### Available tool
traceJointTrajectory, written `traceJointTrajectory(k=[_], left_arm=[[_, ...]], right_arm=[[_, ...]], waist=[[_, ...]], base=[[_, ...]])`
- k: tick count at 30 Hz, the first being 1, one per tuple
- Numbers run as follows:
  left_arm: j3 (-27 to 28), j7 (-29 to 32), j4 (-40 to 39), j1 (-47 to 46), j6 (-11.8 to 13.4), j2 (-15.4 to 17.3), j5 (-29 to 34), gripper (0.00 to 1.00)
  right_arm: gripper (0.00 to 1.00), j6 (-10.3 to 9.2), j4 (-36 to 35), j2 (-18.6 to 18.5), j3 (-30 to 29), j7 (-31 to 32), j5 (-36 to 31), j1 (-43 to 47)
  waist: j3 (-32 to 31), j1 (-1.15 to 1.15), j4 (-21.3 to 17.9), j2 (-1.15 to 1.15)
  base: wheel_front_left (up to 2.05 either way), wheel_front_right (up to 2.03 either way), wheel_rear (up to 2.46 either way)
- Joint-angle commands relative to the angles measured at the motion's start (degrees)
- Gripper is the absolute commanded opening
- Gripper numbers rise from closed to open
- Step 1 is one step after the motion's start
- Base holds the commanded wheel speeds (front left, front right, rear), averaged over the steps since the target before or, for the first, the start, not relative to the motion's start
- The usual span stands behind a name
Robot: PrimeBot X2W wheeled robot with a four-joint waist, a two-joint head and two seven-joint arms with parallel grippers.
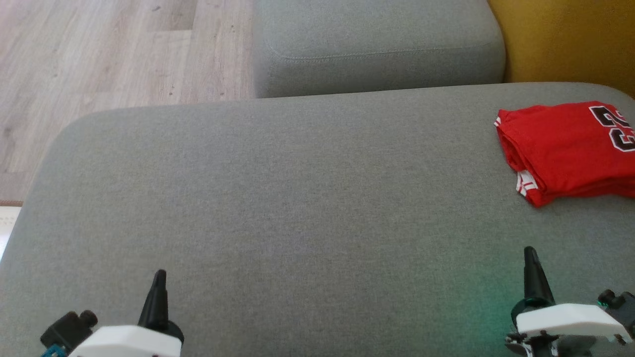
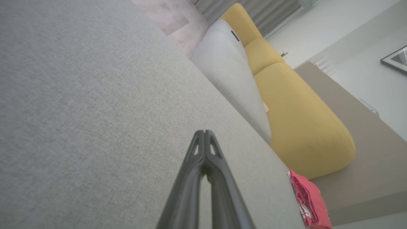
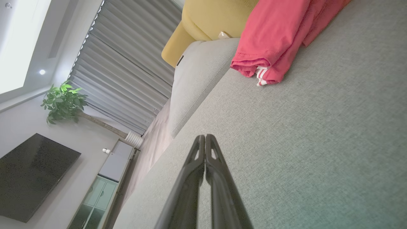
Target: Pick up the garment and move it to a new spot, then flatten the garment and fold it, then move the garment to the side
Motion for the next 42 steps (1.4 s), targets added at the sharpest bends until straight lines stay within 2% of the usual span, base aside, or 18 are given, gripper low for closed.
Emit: traceJointTrajectory(k=[1,42], left_arm=[[1.7,0.3,-1.7,-3.8,-0.4,1.0,-1.5,0.0],[6.6,7.1,2.7,-11.8,-4.7,1.0,-30.4,0.0]], right_arm=[[0.0,0.22,-2.0,-1.1,0.3,0.2,1.6,-3.6],[0.0,0.35,-2.2,-1.2,-3.3,7.0,29.1,-8.2]], waist=[[0.1,0.0,0.0,0.0],[2.2,0.0,-0.6,0.0]], base=[[0.0,0.0,0.0],[0.0,0.0,0.0]])
